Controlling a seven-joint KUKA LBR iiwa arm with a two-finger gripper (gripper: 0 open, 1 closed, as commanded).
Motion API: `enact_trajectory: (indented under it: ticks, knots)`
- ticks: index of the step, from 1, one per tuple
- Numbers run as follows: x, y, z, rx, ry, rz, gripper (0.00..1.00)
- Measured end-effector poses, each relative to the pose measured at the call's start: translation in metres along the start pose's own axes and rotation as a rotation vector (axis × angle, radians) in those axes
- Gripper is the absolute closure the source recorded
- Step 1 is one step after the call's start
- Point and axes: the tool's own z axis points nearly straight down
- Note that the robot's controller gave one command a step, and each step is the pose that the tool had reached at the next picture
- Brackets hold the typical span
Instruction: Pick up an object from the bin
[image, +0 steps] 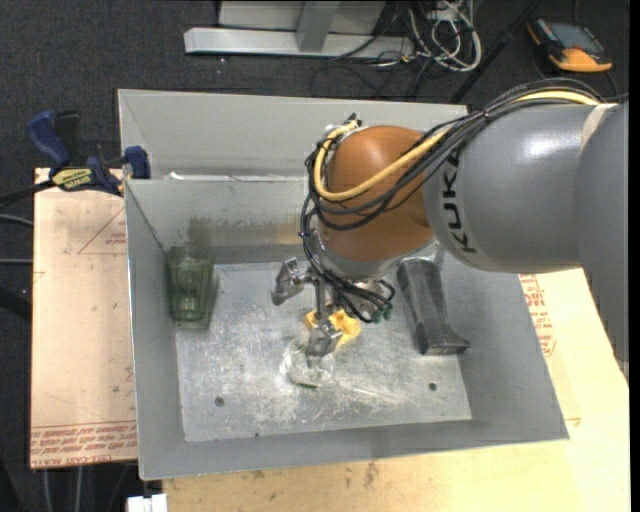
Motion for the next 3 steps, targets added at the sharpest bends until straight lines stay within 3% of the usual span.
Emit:
enact_trajectory:
  ticks: [1, 2, 3]
  knots:
    - [0.034, -0.038, 0.077, -0.002, 0.018, -0.09, 1.0]
    - [0.034, -0.038, 0.077, -0.002, 0.018, -0.09, 1.0]
    - [0.043, -0.03, 0.053, -0.002, 0.01, -0.146, 1.0]
